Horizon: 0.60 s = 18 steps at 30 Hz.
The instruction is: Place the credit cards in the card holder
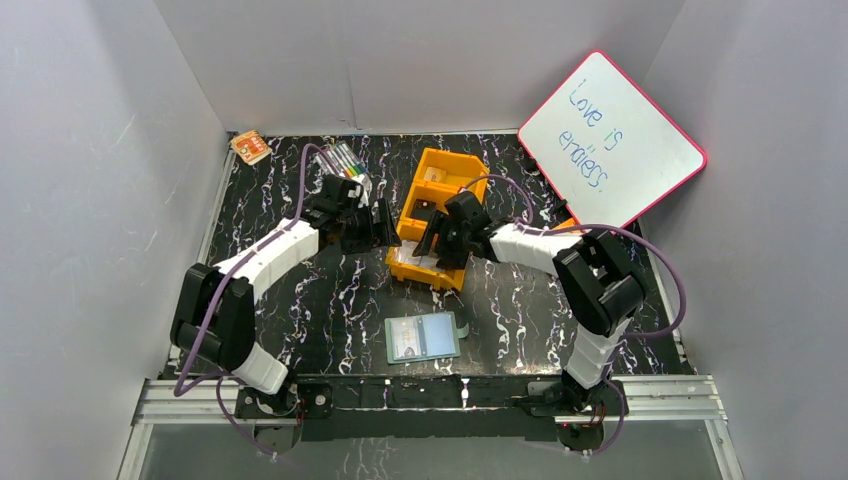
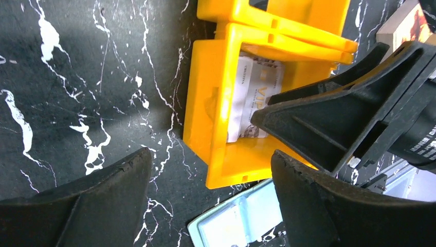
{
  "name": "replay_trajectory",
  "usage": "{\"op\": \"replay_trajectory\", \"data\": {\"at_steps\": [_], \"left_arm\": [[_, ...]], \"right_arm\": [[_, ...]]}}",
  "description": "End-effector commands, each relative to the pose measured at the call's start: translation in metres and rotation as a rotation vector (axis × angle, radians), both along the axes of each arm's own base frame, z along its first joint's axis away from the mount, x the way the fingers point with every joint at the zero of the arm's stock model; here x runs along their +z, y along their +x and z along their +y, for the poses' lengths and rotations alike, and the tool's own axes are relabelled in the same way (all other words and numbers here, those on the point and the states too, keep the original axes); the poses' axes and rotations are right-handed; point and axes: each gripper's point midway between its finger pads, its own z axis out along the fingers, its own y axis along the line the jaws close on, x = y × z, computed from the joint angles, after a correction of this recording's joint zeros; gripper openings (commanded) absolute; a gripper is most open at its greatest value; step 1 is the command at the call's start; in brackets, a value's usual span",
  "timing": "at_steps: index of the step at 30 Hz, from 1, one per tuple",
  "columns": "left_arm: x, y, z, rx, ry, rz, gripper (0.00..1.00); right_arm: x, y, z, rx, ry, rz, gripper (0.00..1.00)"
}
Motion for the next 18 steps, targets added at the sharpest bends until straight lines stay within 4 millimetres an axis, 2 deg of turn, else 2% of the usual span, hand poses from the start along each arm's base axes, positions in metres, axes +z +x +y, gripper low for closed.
{"op": "replay_trajectory", "data": {"at_steps": [1,5,11,18], "left_arm": [[-0.004,0.001,-0.001,0.024,-0.028,-0.002,0.80],[-0.014,-0.003,-0.006,0.005,-0.055,0.021,0.73],[-0.027,-0.014,-0.016,-0.050,-0.102,0.073,0.51],[-0.027,-0.018,-0.019,-0.070,-0.123,0.074,0.41]], "right_arm": [[0.012,0.011,0.014,-0.070,0.024,0.015,0.77],[0.003,0.008,0.022,-0.100,0.005,0.046,0.78],[-0.013,0.001,0.034,-0.103,-0.024,0.084,0.77],[-0.027,-0.004,0.033,-0.093,-0.067,0.113,0.70]]}}
